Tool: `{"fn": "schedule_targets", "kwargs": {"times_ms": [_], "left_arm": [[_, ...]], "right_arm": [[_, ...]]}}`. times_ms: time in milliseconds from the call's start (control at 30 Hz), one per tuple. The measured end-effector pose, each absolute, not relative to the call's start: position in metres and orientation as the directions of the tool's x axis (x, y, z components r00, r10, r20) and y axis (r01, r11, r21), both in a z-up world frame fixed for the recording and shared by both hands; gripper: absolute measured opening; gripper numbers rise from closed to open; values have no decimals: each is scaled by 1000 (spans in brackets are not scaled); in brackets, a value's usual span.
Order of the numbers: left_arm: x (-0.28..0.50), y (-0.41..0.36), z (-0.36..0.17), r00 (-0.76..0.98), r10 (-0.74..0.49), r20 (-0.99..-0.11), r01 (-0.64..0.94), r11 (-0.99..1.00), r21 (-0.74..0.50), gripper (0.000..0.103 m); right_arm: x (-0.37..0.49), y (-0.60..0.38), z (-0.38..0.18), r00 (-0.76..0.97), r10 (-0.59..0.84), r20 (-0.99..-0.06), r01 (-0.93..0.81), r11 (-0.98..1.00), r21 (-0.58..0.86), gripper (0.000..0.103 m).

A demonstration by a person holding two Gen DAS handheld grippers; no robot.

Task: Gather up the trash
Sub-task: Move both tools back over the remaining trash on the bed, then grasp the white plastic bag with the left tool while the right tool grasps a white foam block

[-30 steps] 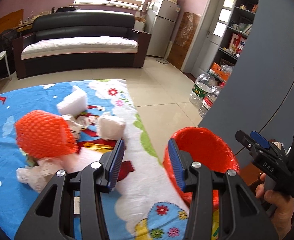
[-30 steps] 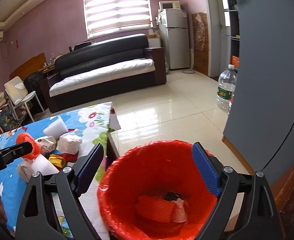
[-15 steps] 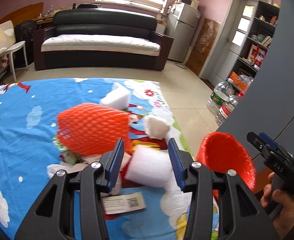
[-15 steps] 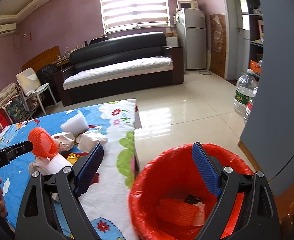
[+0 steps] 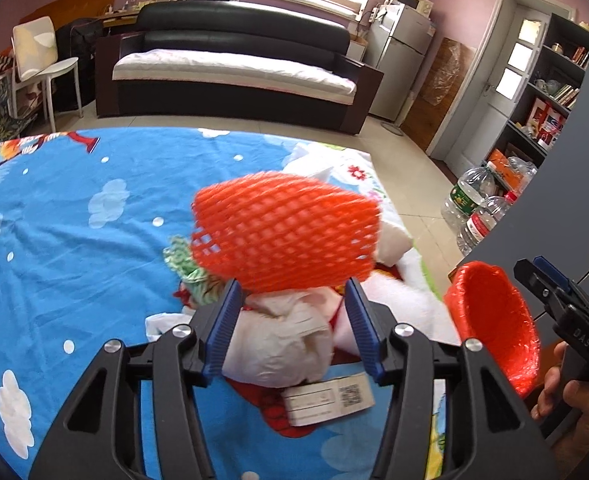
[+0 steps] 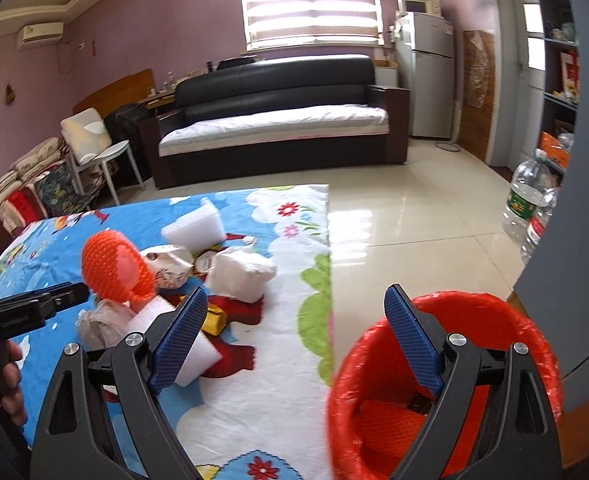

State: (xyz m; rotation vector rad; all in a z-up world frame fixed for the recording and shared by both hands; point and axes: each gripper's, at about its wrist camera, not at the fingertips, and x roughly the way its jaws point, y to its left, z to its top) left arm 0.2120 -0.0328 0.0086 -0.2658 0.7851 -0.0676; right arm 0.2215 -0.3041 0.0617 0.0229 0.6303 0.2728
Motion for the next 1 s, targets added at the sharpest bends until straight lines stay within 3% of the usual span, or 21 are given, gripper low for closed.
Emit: {"fn": "schedule_targets", "kwargs": {"times_ms": [267,733,867,1000], "left_arm": [[217,-24,-19,680,-141,-720,-63,966,-249,71],[218,-14,-49,629,-219,-746,-37,950,-310,74],[215,-12,-54,611,-255,-750,-17,942,-334,55],[213,-10,-53,603,-282,-746,3,936,-352,45]], "right_arm": [[224,-268,49,733,328,-596,-346,934,88,85],[225,-232,33,687,376,-622,-438,897,59,85],[227,-224,28,674,379,-634,-454,890,49,85],[230,-219,21,661,379,-648,-461,886,48,85]]}}
